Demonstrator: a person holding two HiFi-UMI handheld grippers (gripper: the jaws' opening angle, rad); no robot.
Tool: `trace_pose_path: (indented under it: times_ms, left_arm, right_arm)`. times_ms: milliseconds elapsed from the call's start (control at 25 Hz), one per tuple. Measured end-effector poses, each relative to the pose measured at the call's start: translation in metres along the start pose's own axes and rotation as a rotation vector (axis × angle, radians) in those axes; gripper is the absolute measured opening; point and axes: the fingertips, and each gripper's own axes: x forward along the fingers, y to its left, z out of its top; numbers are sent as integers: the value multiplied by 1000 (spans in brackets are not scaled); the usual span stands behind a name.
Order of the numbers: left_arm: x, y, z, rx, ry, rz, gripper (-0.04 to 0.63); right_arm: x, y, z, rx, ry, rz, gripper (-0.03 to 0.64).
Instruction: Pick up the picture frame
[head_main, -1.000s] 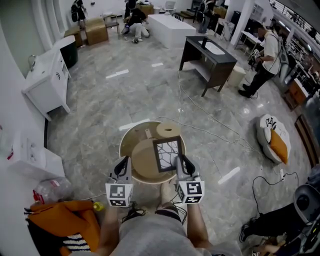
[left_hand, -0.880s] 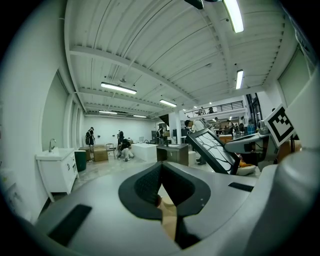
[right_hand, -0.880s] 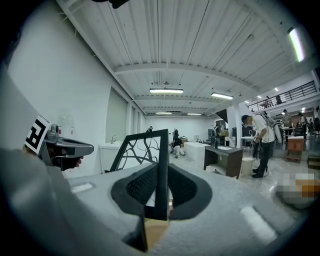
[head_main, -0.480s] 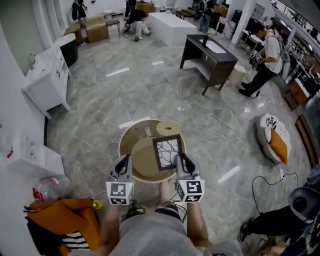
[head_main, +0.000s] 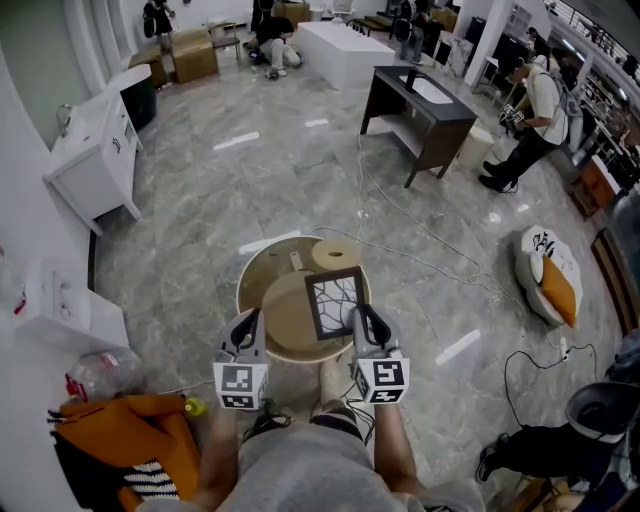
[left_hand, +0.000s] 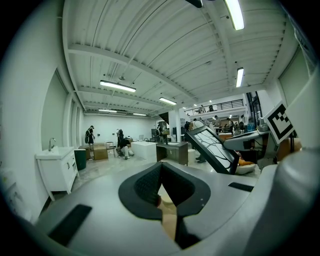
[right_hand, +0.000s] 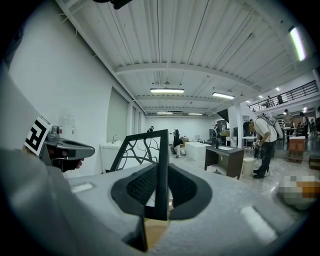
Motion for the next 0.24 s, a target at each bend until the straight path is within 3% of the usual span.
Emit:
trace_pose_path:
  times_ms: [240]
  left_arm:
    - [0,0,-1,4,1,-5,17]
  right_arm:
    - [0,0,0,4,0,0,64]
